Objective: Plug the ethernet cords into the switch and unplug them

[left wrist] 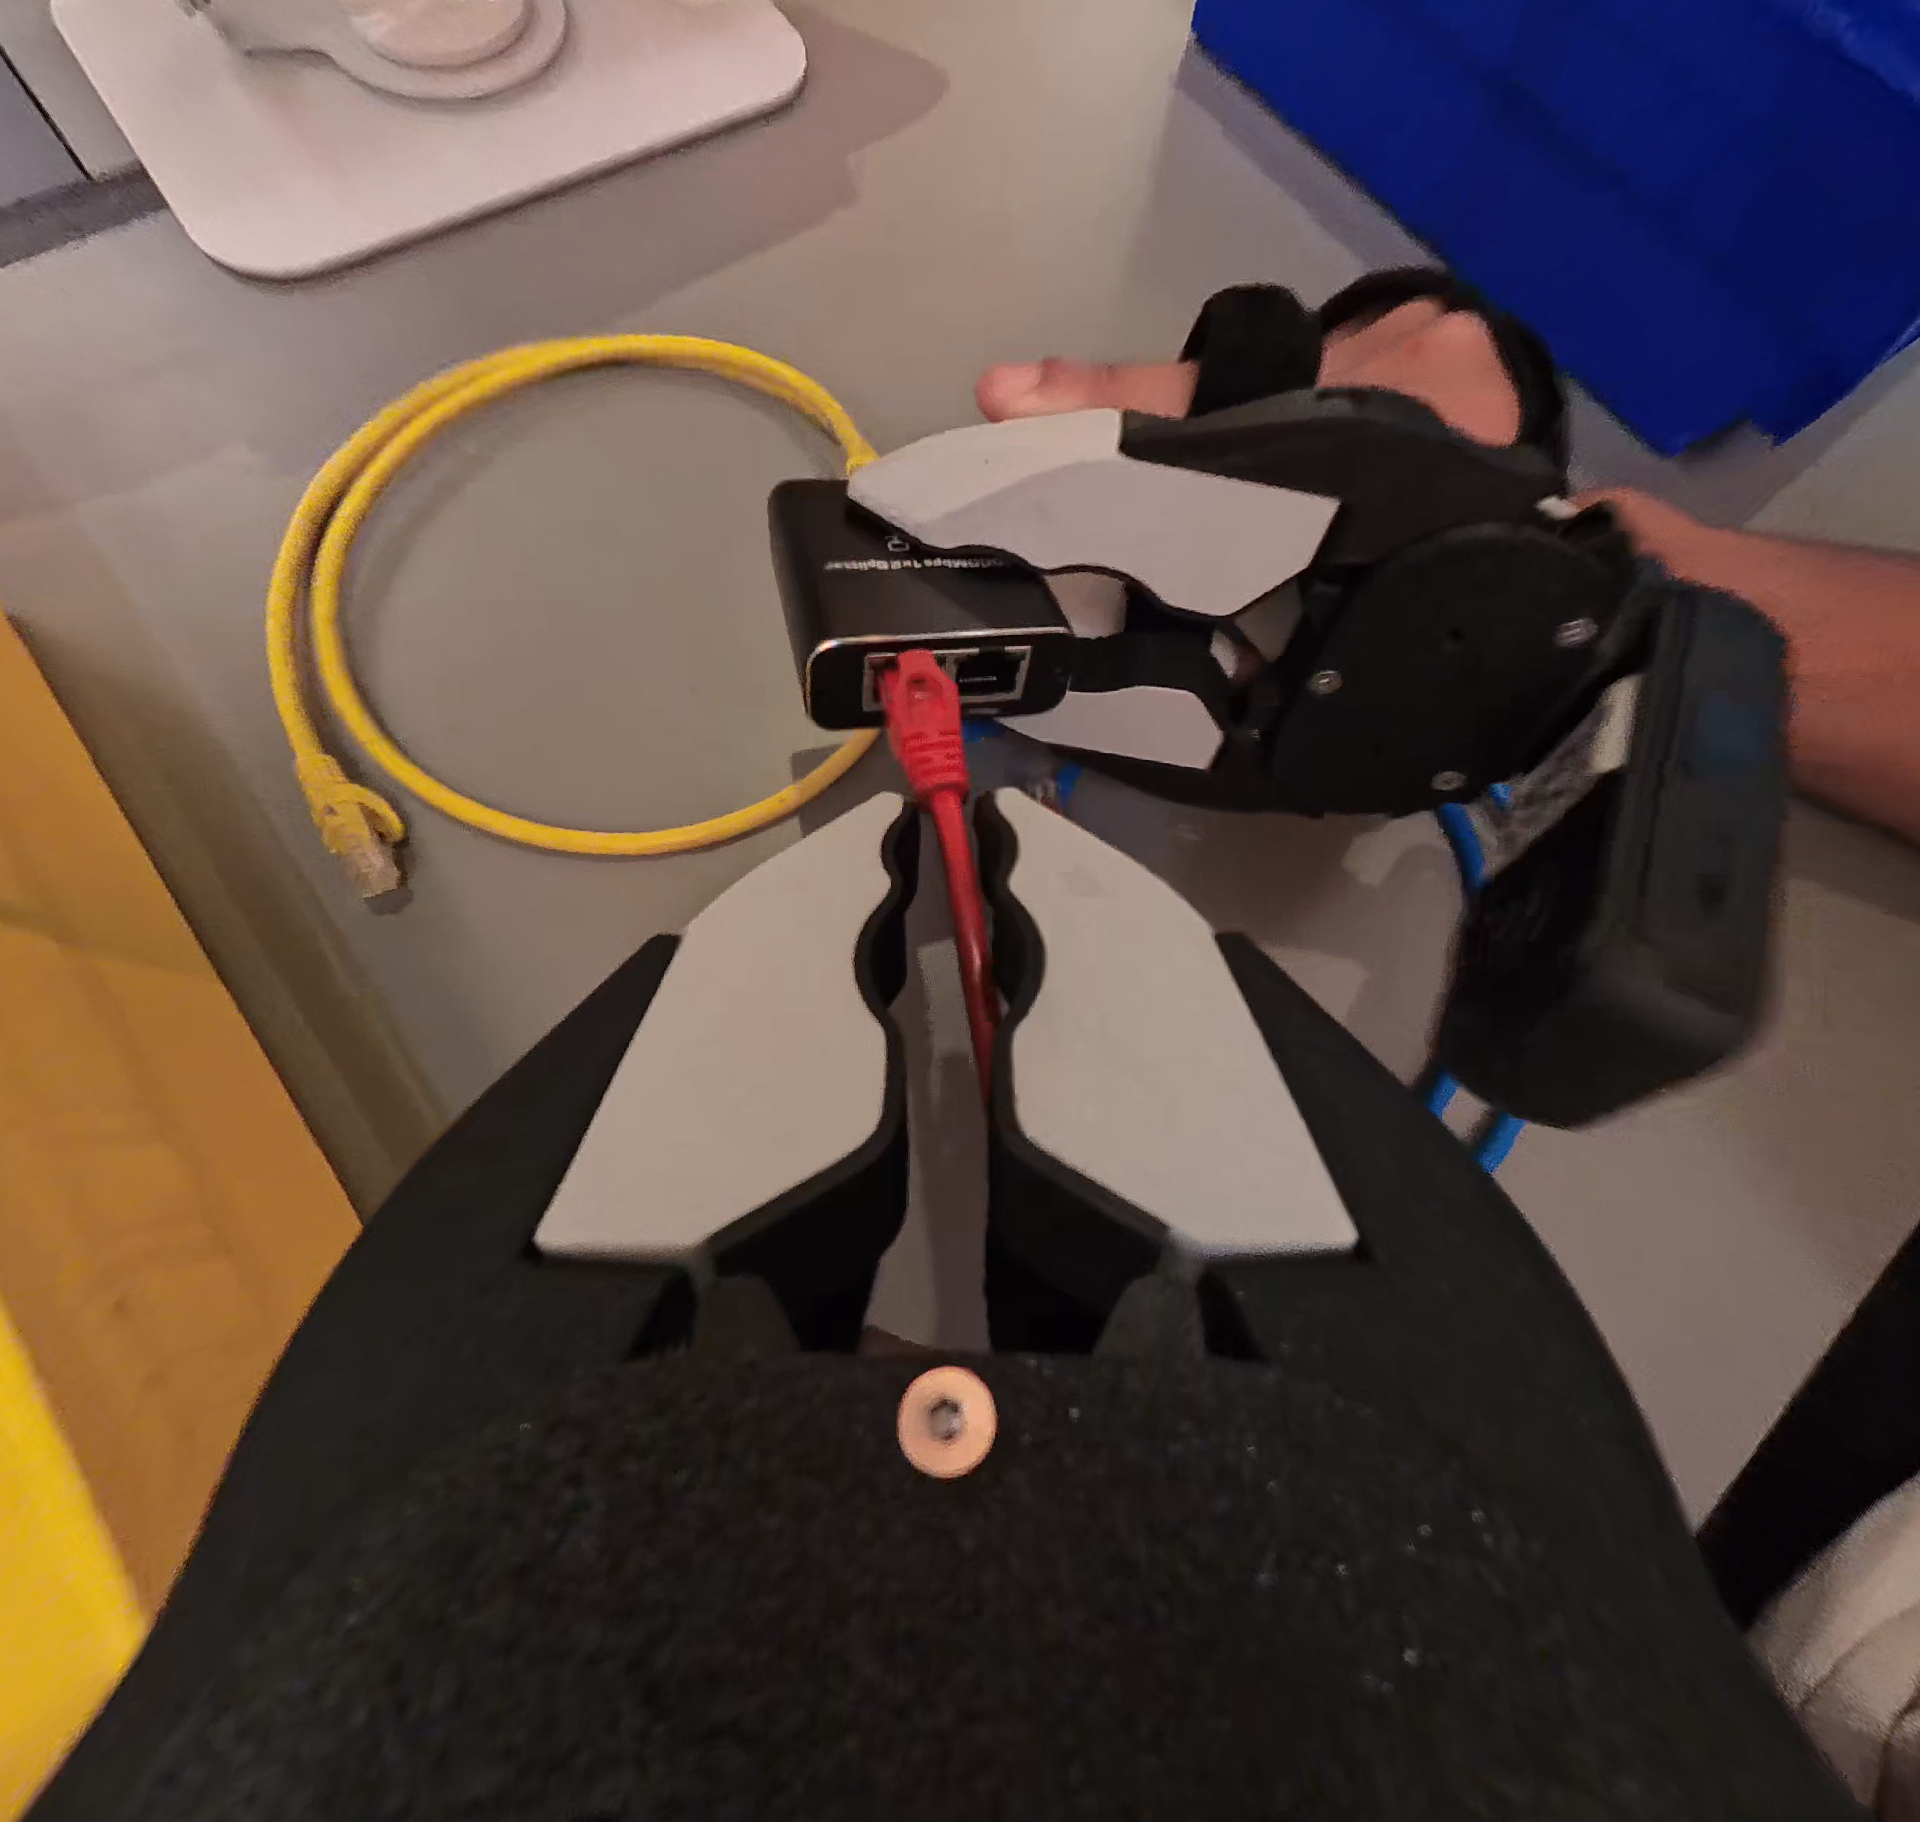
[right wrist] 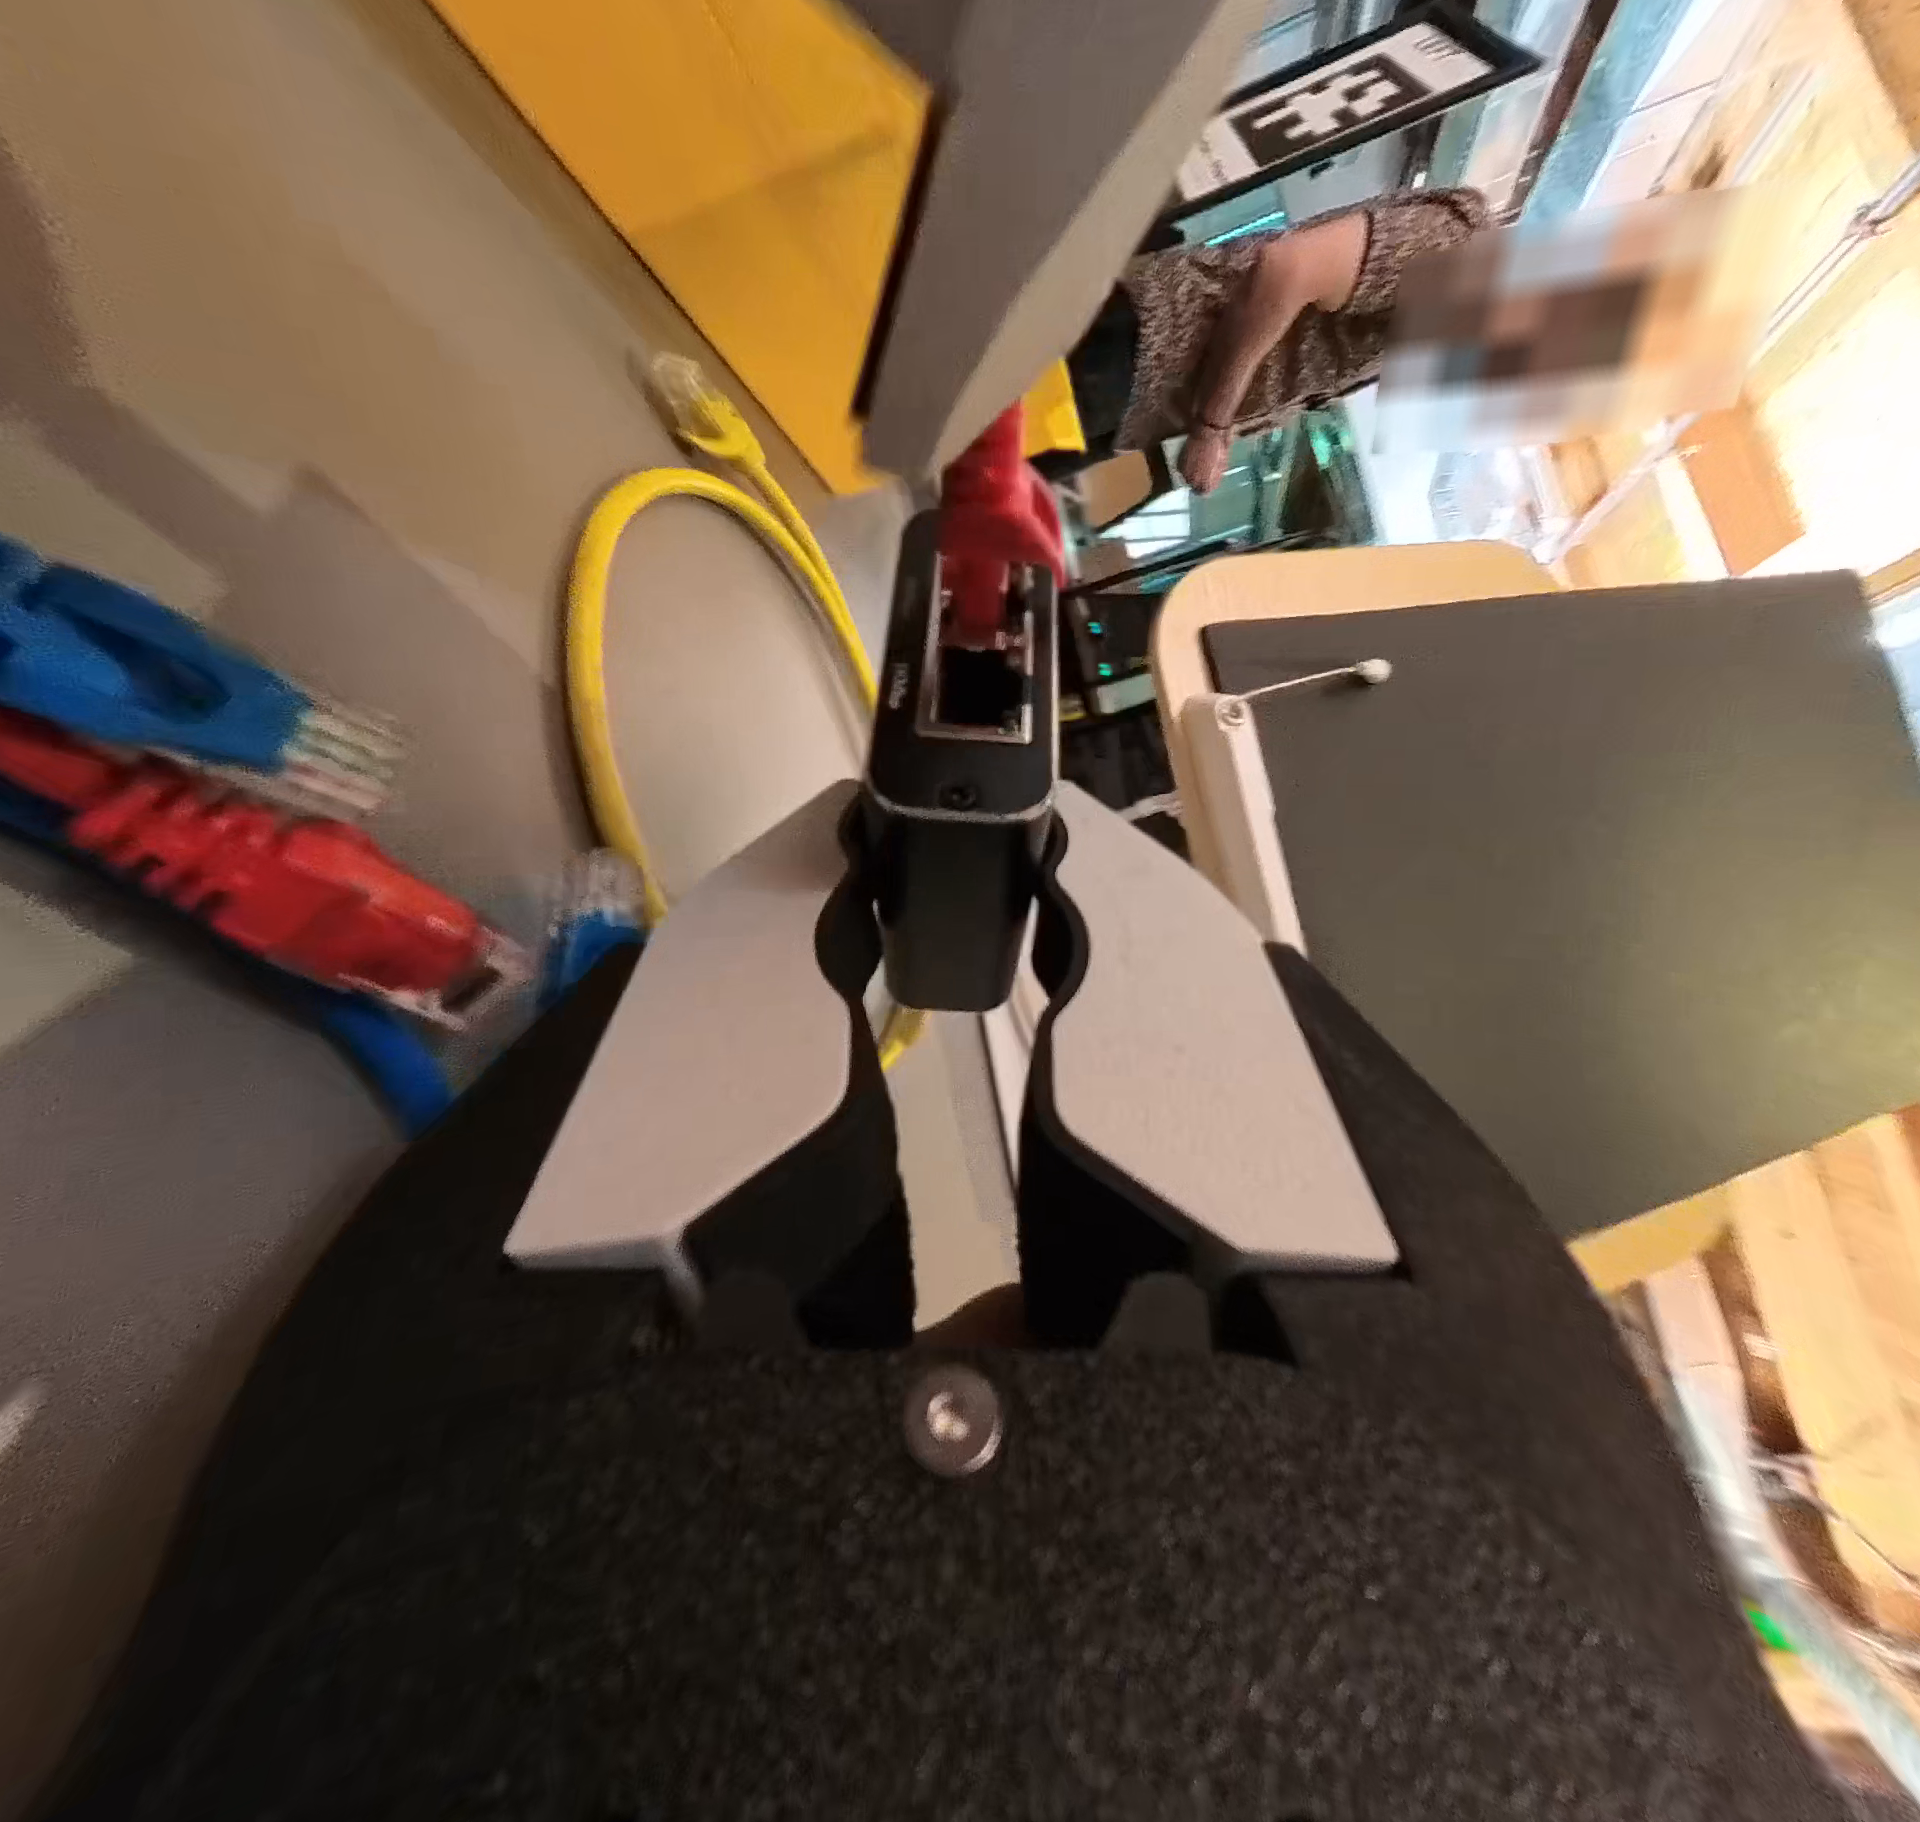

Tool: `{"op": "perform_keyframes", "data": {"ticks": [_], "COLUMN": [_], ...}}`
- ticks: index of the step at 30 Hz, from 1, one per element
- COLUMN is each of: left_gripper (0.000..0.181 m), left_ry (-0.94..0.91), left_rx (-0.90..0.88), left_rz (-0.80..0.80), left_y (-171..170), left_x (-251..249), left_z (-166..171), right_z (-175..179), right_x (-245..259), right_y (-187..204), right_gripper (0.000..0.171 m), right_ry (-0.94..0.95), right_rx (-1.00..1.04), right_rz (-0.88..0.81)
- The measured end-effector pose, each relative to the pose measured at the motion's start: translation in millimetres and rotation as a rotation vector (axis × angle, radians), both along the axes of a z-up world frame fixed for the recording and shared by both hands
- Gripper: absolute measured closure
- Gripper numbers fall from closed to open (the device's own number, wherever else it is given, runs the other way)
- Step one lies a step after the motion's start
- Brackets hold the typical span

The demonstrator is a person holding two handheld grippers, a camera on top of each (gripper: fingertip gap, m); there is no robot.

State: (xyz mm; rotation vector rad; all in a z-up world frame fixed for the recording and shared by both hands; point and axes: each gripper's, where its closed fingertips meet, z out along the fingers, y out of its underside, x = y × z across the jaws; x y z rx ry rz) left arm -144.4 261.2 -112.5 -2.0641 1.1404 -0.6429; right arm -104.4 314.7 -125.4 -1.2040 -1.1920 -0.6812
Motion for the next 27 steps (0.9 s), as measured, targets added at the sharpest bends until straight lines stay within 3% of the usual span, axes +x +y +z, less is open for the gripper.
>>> {"op": "perform_keyframes", "data": {"ticks": [3, 6, 9, 12, 15, 17, 20, 23, 27], "left_gripper": [0.154, 0.155, 0.160, 0.153, 0.148, 0.147, 0.167, 0.172, 0.176], "left_ry": [-0.041, -0.116, -0.095, 0.002, 0.013, 0.026, 0.056, 0.087, -0.018], "left_rx": [0.131, 0.256, 0.170, 0.012, -0.101, -0.082, -0.070, -0.071, -0.153], "left_rz": [0.050, 0.067, 0.089, 0.155, 0.220, 0.250, 0.221, 0.175, 0.132], "left_y": [-8.2, -39.3, -73.3, -86.0, -87.3, -80.8, -77.4, -78.7, -89.4], "left_x": [-13.2, -27.3, -32.2, -34.8, -31.5, -30.1, -23.8, -21.7, -23.1], "left_z": [33.1, 59.5, 20.2, -43.1, -71.6, -75.5, -77.9, -79.8, -63.7], "right_z": [0.7, -1.2, -2.1, -2.9, -1.7, 0.6, 4.8, 7.7, 9.5], "right_x": [14.1, 22.1, 18.1, 12.1, 9.6, 9.1, 8.5, 11.1, 16.1], "right_y": [8.3, 13.9, 14.7, 14.8, 11.5, 8.7, 5.8, 6.6, 7.7], "right_gripper": [0.144, 0.144, 0.145, 0.145, 0.145, 0.145, 0.145, 0.145, 0.145], "right_ry": [-0.033, 0.020, 0.027, 0.045, 0.031, 0.035, 0.045, 0.062, 0.054], "right_rx": [0.047, 0.022, 0.027, 0.017, 0.034, 0.045, 0.063, 0.069, 0.090], "right_rz": [-0.032, -0.057, -0.044, -0.025, -0.008, -0.002, 0.011, 0.009, 0.007]}}
